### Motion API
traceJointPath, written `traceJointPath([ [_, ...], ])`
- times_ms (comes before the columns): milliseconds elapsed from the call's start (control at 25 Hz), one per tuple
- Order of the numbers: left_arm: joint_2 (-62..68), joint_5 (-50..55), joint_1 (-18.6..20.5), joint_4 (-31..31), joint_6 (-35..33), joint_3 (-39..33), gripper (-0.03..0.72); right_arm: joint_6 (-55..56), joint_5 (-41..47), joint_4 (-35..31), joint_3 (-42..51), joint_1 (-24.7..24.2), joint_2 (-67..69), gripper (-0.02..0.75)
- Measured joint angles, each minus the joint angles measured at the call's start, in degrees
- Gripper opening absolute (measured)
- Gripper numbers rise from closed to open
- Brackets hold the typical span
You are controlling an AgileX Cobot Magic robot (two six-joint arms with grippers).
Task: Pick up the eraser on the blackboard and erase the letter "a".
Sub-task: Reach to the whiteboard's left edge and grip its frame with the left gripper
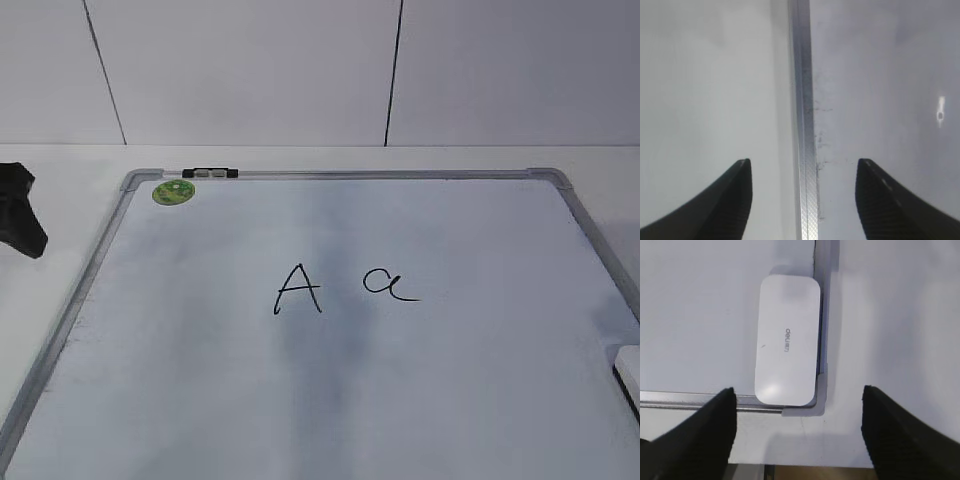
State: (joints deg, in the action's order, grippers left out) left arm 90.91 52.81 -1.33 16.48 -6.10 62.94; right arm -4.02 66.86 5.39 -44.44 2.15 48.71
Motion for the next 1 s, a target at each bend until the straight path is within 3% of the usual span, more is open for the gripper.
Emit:
traceJointPath([
  [360,9.57,-0.87,-4.33,-3.88,0.0,5.19,0.486,0.0,-1.25,0.09,0.0,0.0,2.03,0.592],
  [1000,18.57,-1.56,-4.54,-4.23,0.17,8.97,0.486,0.0,-1.38,0.49,0.0,0.0,2.46,0.592],
])
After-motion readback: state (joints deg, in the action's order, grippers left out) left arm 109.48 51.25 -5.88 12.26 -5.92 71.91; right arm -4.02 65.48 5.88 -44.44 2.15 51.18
